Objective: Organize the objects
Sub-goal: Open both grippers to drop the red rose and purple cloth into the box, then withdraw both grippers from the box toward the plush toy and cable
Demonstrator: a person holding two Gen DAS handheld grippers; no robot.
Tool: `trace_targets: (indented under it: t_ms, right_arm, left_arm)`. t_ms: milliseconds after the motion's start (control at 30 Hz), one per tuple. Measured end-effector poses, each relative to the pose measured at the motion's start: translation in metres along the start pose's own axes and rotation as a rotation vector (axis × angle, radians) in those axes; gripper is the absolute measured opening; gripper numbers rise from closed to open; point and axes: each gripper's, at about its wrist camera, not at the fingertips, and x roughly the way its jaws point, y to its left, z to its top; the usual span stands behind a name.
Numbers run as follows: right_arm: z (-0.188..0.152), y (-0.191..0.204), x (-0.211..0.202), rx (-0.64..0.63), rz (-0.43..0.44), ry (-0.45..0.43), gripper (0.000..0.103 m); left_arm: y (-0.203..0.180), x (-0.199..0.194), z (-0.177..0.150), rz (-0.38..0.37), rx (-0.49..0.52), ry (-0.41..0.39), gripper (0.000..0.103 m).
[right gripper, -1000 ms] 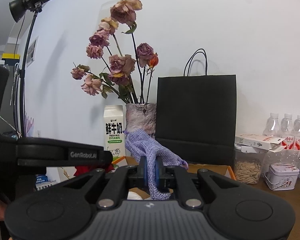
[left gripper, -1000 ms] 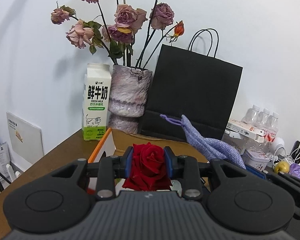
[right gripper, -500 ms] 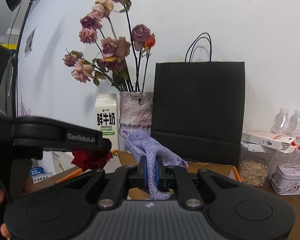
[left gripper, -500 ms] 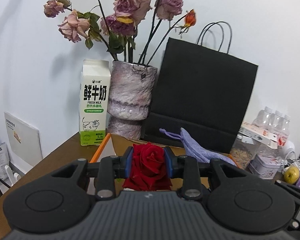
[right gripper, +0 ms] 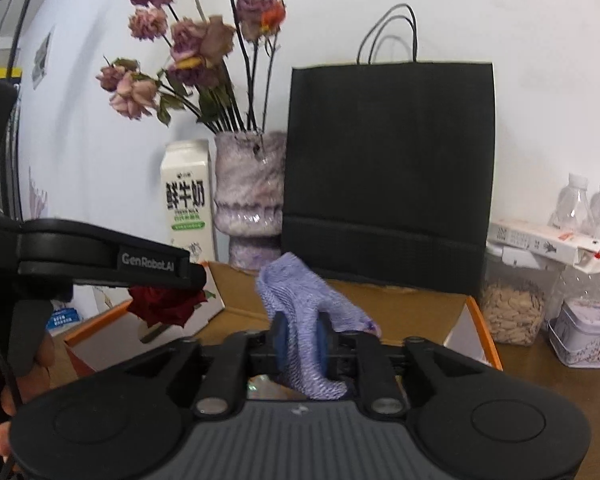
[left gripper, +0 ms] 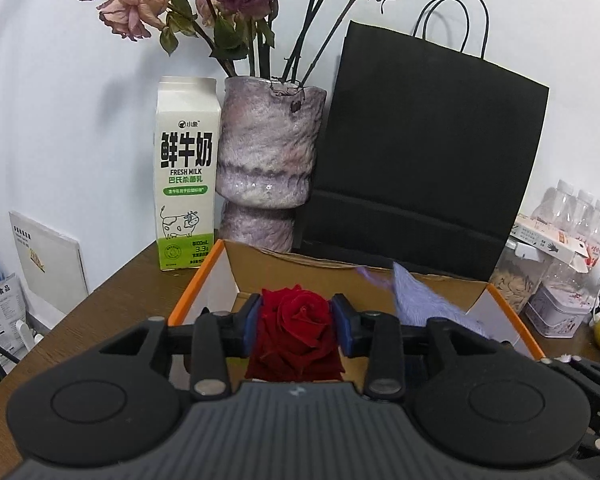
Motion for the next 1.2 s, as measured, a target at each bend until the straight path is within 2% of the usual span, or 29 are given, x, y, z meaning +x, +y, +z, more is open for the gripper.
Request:
trace_targets:
  t_ms: [33, 67, 100, 133, 167, 233, 267, 700, 1200]
  right_arm:
    - [-0.001, -0.001, 0.001, 0.003, -0.007, 0.006, 0.040]
    - [-0.001, -0.001, 0.002, 0.007, -0.011, 0.011, 0.057]
    - [-0.002, -0.002, 0.002, 0.013, -0.014, 0.013, 0.066]
    - [-0.002, -0.003, 0.002, 0.020, -0.014, 0.014, 0.082]
    - [-0.002, -0.004, 0.002, 0.023, -0.010, 0.018, 0.091]
    - [-0.002, -0.004, 0.003, 0.024, -0.017, 0.023, 0.095]
    - [-0.002, -0.004, 0.003, 0.024, -0.025, 0.026, 0.102]
    - [0.007, -0.005, -0.015, 0.041, -0.013, -0.003, 0.103]
    - [0.004, 0.003, -0.076, 0.013, -0.001, -0.065, 0.103]
  left_arm:
    - [0.001, 0.000, 0.000, 0.010, -0.004, -0.003, 0.076]
    - [0.001, 0.000, 0.000, 0.022, -0.010, -0.007, 0.088]
    - [0.003, -0.002, 0.000, 0.037, -0.020, -0.021, 0.103]
    - [0.003, -0.004, 0.000, 0.051, -0.026, -0.041, 0.103]
    - [0.003, -0.006, 0.000, 0.065, -0.024, -0.057, 0.103]
    - [0.002, -0.007, 0.001, 0.067, -0.016, -0.058, 0.103]
    - [0.002, -0.008, 0.001, 0.061, -0.016, -0.057, 0.103]
    - [-0.006, -0.029, -0.001, 0.020, -0.005, -0.074, 0.103]
    - [0.012, -0.081, -0.017, -0.029, -0.013, -0.097, 0.103]
